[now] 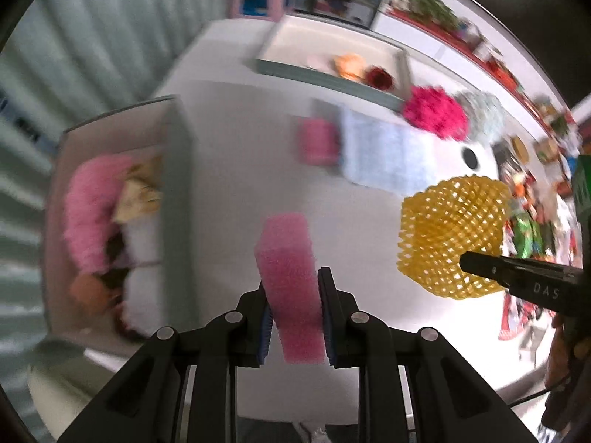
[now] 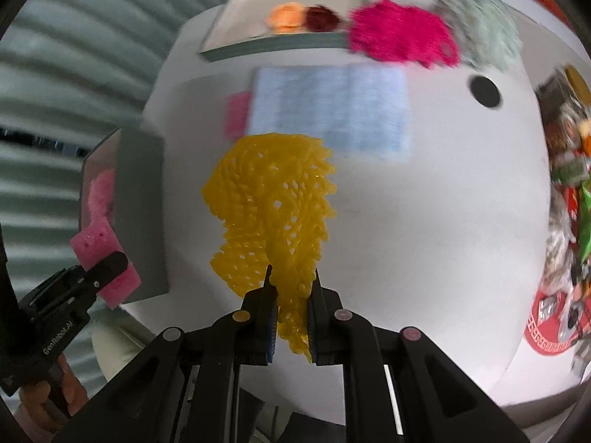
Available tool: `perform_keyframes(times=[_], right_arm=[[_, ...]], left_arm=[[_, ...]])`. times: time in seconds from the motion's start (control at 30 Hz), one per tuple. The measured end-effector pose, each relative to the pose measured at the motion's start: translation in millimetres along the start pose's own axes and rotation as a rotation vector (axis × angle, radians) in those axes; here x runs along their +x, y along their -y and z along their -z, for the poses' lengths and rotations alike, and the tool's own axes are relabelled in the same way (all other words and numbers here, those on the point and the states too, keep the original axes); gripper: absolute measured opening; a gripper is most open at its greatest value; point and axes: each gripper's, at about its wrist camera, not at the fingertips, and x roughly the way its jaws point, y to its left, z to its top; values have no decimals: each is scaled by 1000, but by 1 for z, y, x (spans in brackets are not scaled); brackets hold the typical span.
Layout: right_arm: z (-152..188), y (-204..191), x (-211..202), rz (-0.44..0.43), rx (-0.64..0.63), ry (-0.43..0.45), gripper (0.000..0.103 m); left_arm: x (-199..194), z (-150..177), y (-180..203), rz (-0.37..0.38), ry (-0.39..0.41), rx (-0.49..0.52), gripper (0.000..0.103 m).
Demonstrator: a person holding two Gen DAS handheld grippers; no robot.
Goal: Organize soft objects
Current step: 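Carry the pink sponge and yellow mesh net over the white box with both tools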
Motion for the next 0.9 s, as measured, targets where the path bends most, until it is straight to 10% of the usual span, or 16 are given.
perform_keyframes(times=[0.9], right_arm=[[-14, -285, 26, -30, -358, 48, 14]], left_arm=[[-51, 29, -207, -144, 98, -212, 23]])
